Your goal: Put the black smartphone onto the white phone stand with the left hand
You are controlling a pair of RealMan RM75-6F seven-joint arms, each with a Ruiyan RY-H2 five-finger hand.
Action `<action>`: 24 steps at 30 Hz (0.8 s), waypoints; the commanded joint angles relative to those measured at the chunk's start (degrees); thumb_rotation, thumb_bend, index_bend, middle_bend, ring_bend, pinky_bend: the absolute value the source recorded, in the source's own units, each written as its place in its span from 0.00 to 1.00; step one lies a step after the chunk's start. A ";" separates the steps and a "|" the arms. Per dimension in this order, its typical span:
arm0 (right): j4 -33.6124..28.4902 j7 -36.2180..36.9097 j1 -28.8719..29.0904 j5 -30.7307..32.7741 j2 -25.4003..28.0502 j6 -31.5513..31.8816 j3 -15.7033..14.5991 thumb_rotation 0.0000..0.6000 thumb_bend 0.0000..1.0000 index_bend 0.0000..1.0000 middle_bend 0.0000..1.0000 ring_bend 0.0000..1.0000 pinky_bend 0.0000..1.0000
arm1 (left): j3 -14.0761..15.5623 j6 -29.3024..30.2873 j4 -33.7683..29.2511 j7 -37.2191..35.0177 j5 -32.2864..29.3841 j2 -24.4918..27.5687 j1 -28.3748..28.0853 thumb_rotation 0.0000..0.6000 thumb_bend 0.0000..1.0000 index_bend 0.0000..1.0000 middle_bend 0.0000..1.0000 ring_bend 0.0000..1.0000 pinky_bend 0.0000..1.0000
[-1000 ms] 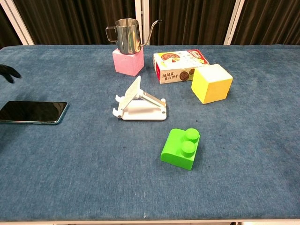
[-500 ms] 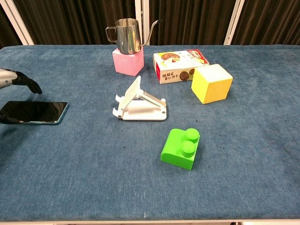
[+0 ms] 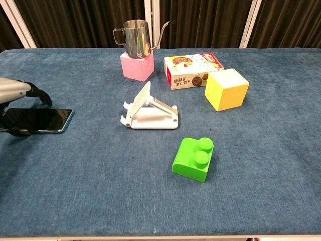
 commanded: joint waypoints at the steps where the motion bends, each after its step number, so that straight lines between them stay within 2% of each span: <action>1: 0.26 0.35 -0.08 0.15 -0.12 -0.06 0.00 1.00 0.26 0.00 0.05 0.00 0.00 | 0.38 -0.20 0.29 0.29 -0.96 -0.50 -0.57 1.00 0.15 0.22 0.15 0.01 0.01; 4: 0.59 0.73 -0.19 0.29 -0.24 -0.08 0.01 1.00 0.26 0.00 0.05 0.00 0.00 | 0.35 0.24 0.88 -0.95 -1.07 -1.26 -0.58 1.00 0.15 0.28 0.15 0.01 0.01; 10: 0.94 1.07 -0.29 0.43 -0.47 -0.16 0.07 1.00 0.26 0.00 0.05 0.00 0.00 | -0.73 0.96 1.98 -10.29 2.43 -2.12 1.06 1.00 0.19 0.43 0.19 0.06 0.01; 15: 0.91 1.00 -0.31 0.46 -0.55 -0.22 0.12 1.00 0.26 0.00 0.05 0.00 0.00 | -1.31 2.57 3.12 -19.26 6.88 -2.39 3.11 1.00 0.20 0.47 0.24 0.10 0.01; 18: 0.69 0.79 -0.29 0.43 -0.51 -0.21 0.19 1.00 0.26 0.00 0.05 0.00 0.00 | -1.37 4.31 4.53 -24.79 10.41 -2.93 4.42 1.00 0.20 0.48 0.32 0.19 0.06; 22: 0.27 0.38 -0.21 0.37 -0.45 -0.24 0.28 1.00 0.26 0.00 0.05 0.00 0.00 | -0.86 5.79 7.16 -30.06 14.25 -3.90 5.48 1.00 0.22 0.48 0.47 0.38 0.15; 24: -0.03 0.12 -0.18 0.39 -0.35 -0.27 0.34 1.00 0.26 0.00 0.05 0.00 0.00 | -0.67 6.54 8.55 -32.20 15.82 -4.52 5.85 1.00 0.22 0.48 0.51 0.42 0.18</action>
